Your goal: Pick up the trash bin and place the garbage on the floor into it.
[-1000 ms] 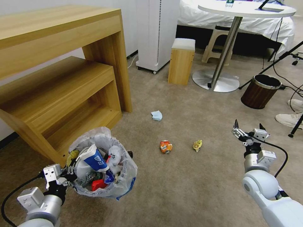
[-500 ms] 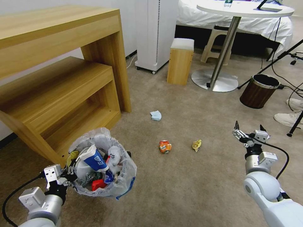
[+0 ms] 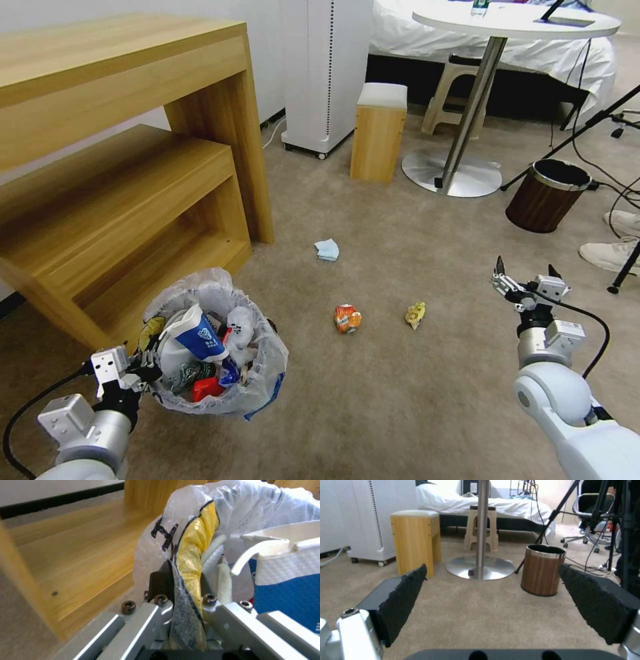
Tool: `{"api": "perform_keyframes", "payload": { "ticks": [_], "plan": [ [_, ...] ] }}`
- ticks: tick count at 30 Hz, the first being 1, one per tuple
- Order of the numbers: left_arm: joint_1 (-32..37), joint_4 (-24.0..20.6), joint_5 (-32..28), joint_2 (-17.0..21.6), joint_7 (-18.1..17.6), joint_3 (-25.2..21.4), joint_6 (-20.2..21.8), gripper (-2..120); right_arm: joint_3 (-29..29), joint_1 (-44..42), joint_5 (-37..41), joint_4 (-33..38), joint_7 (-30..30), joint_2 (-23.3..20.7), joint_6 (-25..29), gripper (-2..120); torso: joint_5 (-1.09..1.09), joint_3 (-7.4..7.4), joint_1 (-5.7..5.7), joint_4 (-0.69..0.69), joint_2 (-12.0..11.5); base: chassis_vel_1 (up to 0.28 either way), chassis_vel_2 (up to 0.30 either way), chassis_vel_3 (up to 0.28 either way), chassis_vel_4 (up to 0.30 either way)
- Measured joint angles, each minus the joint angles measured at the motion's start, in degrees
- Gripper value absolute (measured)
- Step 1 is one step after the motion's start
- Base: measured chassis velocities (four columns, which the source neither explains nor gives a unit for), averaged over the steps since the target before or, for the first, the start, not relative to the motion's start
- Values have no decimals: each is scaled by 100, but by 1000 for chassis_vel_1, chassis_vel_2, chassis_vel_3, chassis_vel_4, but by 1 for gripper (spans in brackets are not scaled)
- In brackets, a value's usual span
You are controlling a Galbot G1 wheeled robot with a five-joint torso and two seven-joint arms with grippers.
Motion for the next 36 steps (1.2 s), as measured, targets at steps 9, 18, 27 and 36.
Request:
{"api": "perform_keyframes", "payload": {
  "ticks": [9, 18, 27, 36],
  "plan": [
    [3, 17, -5, -6, -3, 2, -11, 2, -73, 7, -51, -60, -19, 59, 73, 100, 0, 0, 0, 1, 0, -117, 121, 123, -128],
    [-36, 71, -2, -30, -4, 26, -11, 2, -109, -4, -52, -95, -59, 54, 115, 100, 0, -2, 0, 1, 0, -38, 19, 22, -26],
    [-91, 170, 11, -41, 5, 55, -21, 2, -339, 194, 1271, -69, -196, -160, -267, 100, 0, -1, 0, 1, 0, 0, 0, 0, 0],
    [-167, 315, 7, -100, 17, 54, -61, 2, -1070, 1018, 2295, -886, -1797, -125, 117, 100, 0, -1, 0, 2, 0, 0, 0, 0, 0]
  ]
}}
